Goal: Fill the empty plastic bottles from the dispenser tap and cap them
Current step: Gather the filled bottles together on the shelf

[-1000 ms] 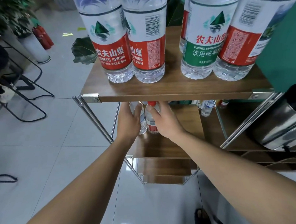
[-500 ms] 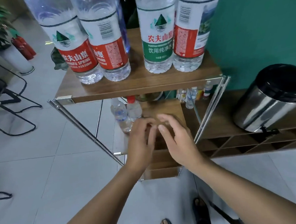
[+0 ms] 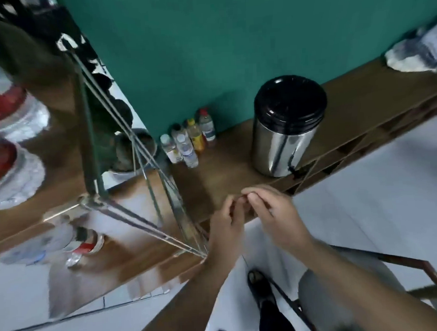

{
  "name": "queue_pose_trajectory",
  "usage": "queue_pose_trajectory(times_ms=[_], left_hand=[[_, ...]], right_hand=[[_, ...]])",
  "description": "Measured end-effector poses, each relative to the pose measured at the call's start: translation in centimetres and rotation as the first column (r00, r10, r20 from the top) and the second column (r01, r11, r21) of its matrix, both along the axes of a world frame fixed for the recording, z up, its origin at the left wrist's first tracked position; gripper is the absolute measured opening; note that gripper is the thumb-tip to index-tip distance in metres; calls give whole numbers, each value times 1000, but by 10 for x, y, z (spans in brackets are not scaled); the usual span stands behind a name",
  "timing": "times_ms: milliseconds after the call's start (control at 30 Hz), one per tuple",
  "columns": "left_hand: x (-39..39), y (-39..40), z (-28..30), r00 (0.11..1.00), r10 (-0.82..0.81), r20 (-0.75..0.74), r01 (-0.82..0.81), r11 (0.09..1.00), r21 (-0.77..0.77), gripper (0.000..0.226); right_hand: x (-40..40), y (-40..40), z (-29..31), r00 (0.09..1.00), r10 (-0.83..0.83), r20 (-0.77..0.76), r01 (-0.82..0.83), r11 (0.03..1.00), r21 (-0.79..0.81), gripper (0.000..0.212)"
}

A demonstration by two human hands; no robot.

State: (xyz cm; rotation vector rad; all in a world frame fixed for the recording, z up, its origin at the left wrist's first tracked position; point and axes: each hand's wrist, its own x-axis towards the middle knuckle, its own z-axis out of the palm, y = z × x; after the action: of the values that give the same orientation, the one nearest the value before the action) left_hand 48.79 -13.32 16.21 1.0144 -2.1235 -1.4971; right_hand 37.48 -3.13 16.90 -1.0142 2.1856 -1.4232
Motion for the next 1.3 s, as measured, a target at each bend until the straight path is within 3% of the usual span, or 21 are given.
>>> queue_pose_trajectory(times_ms=[267, 467, 633, 900, 1000, 1200, 1300], left_hand=[[-116, -61, -73, 937, 310, 159, -336, 926, 171, 27], [-152, -124, -110, 809, 522, 271, -560, 824, 86, 25], [-171, -205, -139, 710, 648, 276, -689, 721, 78, 42], [-180, -272, -147, 751, 643, 151, -642, 764, -60, 70], [-187, -293, -180, 726, 664, 181, -663, 745, -71, 57], [-196, -289, -175, 738, 670, 83, -669, 742, -36, 38], [-193, -288, -174, 711, 700, 68, -704, 708, 56, 26]], right_hand=[[-111, -85, -78, 996, 20, 85, -25, 998, 64, 31], [-146, -167, -125, 996, 46, 80, -54, 994, 98, 41], [-172, -237, -152, 997, 40, 66, -46, 996, 82, 55], [-213, -340, -138, 999, -4, 51, 6, 999, -39, 61], [-217, -367, -146, 999, -45, 2, 45, 999, -13, 58], [-223, -364, -153, 975, -141, -169, 145, 989, 8, 36], [-222, -347, -145, 995, -95, -24, 92, 991, -97, 13]])
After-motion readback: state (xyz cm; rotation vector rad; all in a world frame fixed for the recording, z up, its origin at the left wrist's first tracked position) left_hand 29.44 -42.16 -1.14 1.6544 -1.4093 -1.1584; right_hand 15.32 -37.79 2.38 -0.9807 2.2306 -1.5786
